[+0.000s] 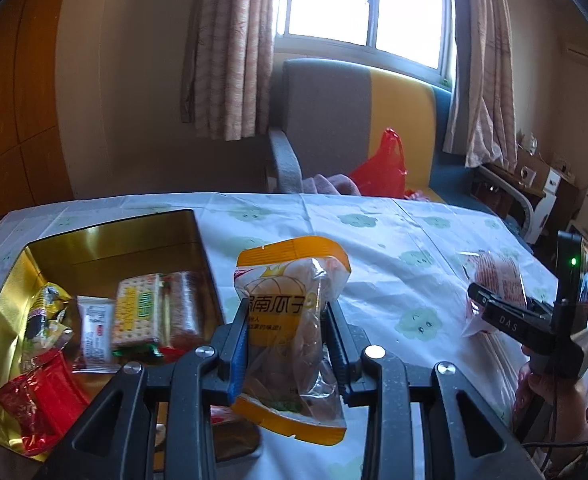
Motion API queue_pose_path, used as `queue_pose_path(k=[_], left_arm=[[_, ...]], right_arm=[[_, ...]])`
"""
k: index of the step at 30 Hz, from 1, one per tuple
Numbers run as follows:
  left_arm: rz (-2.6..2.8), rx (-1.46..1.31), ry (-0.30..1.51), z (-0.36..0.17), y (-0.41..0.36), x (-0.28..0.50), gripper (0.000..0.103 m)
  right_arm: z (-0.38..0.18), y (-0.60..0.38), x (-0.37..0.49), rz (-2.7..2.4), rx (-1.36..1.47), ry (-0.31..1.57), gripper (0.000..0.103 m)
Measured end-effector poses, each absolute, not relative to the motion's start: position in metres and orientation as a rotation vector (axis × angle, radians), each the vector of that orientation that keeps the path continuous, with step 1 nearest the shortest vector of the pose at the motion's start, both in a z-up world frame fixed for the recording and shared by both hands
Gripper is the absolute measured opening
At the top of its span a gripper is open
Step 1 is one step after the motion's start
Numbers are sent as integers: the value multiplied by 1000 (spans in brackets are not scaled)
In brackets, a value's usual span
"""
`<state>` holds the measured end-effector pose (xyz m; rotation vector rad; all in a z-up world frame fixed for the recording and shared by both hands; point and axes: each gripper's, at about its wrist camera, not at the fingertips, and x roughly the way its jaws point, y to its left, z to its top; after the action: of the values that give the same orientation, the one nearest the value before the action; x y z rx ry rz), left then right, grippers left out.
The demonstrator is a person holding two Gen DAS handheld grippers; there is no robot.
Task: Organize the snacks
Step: 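Carry the orange-topped seed bag into the gold tin and open the left tool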
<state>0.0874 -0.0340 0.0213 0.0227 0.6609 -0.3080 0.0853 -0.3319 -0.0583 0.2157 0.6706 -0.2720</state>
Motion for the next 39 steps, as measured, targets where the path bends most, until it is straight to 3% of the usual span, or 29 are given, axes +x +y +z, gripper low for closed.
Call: queue_pose_path(k=[10, 26, 39], left_arm=[[-163, -39, 698, 26, 40, 109, 35], [-9, -78, 1003, -24, 125, 190, 36], [64, -25, 1007, -25, 140, 185, 39]], right_arm=[[-59, -332, 85, -269, 211, 670, 73], [-63, -329, 88, -281, 193, 688, 73], [-64, -327, 91, -286, 186, 699, 73]])
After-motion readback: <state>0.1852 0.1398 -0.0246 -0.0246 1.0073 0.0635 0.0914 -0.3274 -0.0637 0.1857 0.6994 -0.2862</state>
